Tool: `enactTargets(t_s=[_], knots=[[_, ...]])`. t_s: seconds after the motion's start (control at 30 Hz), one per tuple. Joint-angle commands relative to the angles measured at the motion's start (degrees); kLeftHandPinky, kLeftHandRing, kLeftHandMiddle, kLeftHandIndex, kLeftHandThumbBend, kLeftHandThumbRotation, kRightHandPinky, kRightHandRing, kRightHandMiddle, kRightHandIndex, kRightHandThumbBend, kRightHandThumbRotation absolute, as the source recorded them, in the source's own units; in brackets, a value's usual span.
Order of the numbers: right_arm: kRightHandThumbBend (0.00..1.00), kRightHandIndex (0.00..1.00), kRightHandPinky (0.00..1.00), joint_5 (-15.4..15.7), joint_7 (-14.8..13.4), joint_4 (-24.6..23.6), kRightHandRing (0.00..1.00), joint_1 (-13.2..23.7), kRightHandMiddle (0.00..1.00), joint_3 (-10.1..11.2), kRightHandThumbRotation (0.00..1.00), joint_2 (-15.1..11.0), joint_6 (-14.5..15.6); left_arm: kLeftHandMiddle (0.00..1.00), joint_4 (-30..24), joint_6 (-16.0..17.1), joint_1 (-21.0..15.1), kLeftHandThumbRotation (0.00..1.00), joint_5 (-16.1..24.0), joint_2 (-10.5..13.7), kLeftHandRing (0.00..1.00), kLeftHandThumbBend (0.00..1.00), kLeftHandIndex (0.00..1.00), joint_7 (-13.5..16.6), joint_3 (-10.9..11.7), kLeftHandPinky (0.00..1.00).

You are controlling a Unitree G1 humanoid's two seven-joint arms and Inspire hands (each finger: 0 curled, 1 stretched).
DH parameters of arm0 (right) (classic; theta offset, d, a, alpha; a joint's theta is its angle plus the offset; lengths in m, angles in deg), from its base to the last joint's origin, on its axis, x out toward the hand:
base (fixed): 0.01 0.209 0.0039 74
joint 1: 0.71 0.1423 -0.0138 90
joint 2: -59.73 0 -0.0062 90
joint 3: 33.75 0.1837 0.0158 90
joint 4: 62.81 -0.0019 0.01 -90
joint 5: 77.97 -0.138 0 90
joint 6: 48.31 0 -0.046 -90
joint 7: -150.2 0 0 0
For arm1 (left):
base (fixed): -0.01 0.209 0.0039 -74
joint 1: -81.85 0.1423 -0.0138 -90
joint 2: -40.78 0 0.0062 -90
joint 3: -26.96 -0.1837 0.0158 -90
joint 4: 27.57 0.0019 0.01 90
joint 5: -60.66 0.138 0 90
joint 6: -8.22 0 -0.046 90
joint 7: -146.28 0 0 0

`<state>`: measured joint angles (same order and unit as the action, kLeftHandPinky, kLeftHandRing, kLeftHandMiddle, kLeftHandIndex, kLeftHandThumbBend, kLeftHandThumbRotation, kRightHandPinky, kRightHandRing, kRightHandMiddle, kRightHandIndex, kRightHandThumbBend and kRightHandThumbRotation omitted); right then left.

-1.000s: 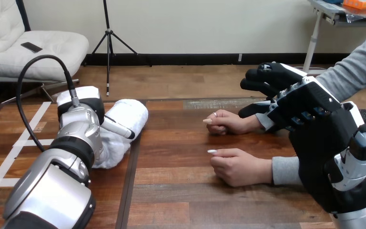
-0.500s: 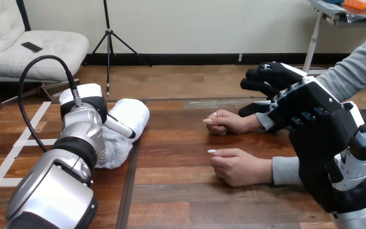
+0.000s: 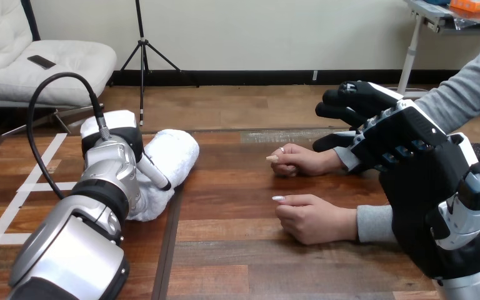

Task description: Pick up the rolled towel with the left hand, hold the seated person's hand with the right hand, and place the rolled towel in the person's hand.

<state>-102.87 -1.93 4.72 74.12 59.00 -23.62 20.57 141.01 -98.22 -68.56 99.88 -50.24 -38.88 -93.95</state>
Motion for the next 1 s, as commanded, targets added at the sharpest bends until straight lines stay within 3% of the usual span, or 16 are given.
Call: enactTargets(t_s=[0.0, 0.43, 0.57, 0.6, 0.67, 0.97], knots=[[0.94, 0.76, 0.62, -0.86, -0.52, -2.91, 0.79, 2.26, 0.79, 0.67, 0.97, -0.49, 0.04, 0.7, -0.07, -0.75, -1.92, 0.46, 1.51, -0.6, 0.61, 0.92, 0.72, -2.84, -1.63, 0.43], [0.93, 0.77, 0.62, -0.93, -0.75, -3.18, 0.79, 2.02, 0.8, 0.66, 0.97, -0.3, 0.12, 0.73, 0.07, -2.45, -2.13, 0.6, 3.68, -1.27, 0.66, 0.93, 0.74, -5.9, -3.75, 0.51], [0.93, 0.77, 0.62, -0.98, -0.74, -3.24, 0.79, 2.11, 0.8, 0.57, 0.97, -0.31, 0.1, 0.77, 0.74, -1.57, -3.06, 0.69, 7.02, -1.52, 0.69, 0.91, 0.8, -13.1, -7.52, 0.54], [0.93, 0.77, 0.62, -1.01, -0.75, -3.22, 0.79, 2.12, 0.8, 0.55, 0.97, -0.3, 0.08, 0.81, 0.82, -1.43, -3.25, 0.76, 7.63, -1.64, 0.73, 0.89, 0.85, -14.49, -8.12, 0.56], [0.93, 0.77, 0.62, -1.04, -0.78, -3.22, 0.79, 2.13, 0.8, 0.52, 0.97, -0.31, 0.05, 0.83, 0.88, -1.23, -3.5, 0.81, 8.61, -1.88, 0.75, 0.88, 0.88, -16.45, -9.03, 0.58], [0.93, 0.76, 0.6, -1.21, -0.71, -3.22, 0.79, 2.28, 0.8, 0.5, 0.96, -0.38, -0.01, 0.87, 0.55, -1.93, -3.54, 0.9, 10.14, -2.78, 0.82, 0.88, 0.89, -17.36, -10.21, 0.66]])
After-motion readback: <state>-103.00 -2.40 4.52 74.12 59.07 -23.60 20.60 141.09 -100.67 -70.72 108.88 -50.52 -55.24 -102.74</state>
